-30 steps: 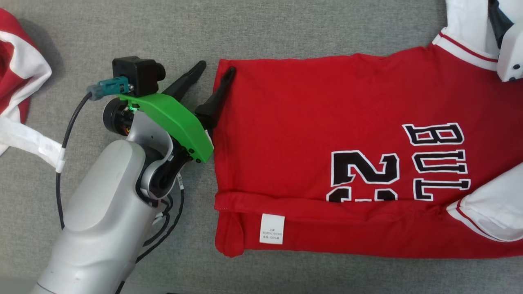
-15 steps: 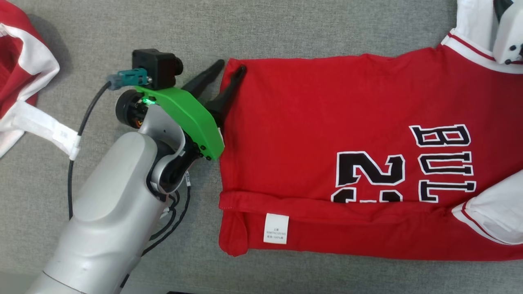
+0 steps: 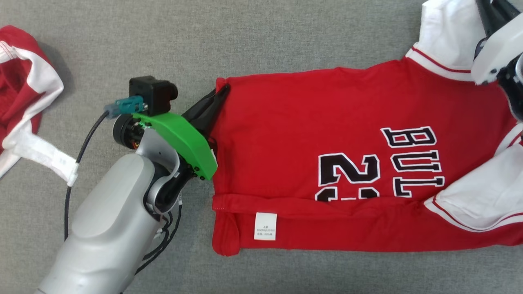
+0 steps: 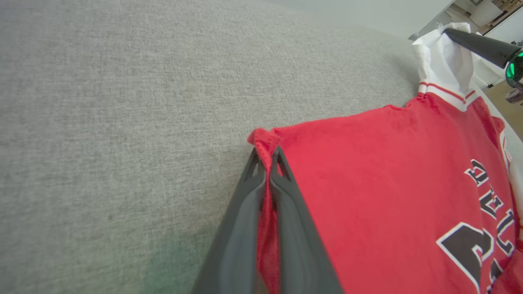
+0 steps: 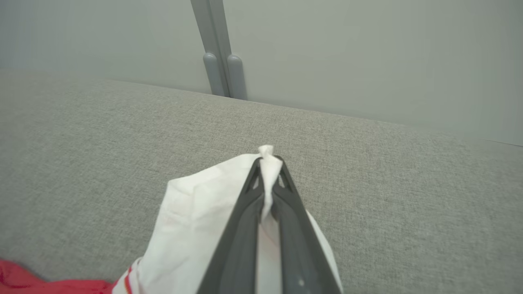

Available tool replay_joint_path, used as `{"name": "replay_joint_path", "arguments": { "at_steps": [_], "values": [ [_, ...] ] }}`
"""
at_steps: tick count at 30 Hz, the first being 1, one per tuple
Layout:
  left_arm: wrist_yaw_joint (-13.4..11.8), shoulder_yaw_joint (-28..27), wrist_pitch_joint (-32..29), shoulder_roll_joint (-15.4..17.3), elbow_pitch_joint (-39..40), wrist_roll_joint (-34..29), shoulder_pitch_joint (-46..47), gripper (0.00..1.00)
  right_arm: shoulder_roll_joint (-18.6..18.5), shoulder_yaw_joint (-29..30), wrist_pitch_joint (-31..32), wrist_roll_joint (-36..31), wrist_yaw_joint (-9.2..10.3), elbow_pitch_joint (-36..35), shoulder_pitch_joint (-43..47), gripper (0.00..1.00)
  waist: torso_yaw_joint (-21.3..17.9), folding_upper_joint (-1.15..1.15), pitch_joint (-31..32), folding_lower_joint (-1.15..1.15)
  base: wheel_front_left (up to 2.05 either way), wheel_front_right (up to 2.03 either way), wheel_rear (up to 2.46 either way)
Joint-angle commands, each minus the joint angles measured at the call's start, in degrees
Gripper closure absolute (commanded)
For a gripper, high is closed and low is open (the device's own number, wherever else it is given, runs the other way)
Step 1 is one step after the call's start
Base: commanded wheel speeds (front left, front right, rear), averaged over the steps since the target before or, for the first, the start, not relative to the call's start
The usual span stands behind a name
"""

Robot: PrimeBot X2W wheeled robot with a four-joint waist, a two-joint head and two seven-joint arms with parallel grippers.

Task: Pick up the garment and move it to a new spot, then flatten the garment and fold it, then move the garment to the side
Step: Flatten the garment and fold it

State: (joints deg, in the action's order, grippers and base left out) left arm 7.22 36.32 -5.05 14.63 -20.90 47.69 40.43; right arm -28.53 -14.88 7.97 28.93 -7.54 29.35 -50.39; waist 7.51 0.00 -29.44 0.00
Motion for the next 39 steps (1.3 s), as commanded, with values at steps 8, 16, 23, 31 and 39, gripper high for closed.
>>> {"name": "replay_joint_path", "arguments": {
  "at_steps": [8, 16, 23, 31, 39],
  "values": [
    [-2.4, -0.9, 3.7, 3.2, 5.6, 1.0, -10.0, 1.00, -1.6, 2.0, -3.1, 5.4, 0.10, -8.0, 13.9, 1.00, -6.4, 0.00, 14.3, 0.00, 0.00, 0.00, 0.00],
    [-6.4, -1.6, 5.3, 6.7, 12.6, 1.5, -21.0, 1.00, -2.1, 7.0, -1.1, 9.2, 0.10, -20.5, 30.7, 1.00, -9.4, 0.00, 19.9, 0.00, 0.00, 0.00, 0.00],
    [-7.6, -1.0, 7.8, 7.6, 12.8, 1.4, -27.5, 1.00, 2.6, 10.9, -0.2, 9.0, 0.09, -25.6, 41.9, 1.00, -10.8, 0.00, 21.2, 0.00, 0.00, 0.00, 0.00],
    [-9.8, -0.9, 12.5, 8.3, 8.3, -0.4, -32.9, 0.00, 5.5, 10.7, -0.4, 4.6, 0.09, -22.3, 45.7, 0.00, -11.7, 0.00, 21.7, 0.00, 0.00, 0.00, 0.00],
    [-16.4, -4.5, 20.2, 6.6, 10.1, -8.9, -38.0, 0.00, 5.8, 12.6, 2.9, -0.3, 0.08, -18.0, 39.1, 0.00, -10.5, 0.00, 19.0, 0.00, 0.00, 0.00, 0.00]
  ]
}}
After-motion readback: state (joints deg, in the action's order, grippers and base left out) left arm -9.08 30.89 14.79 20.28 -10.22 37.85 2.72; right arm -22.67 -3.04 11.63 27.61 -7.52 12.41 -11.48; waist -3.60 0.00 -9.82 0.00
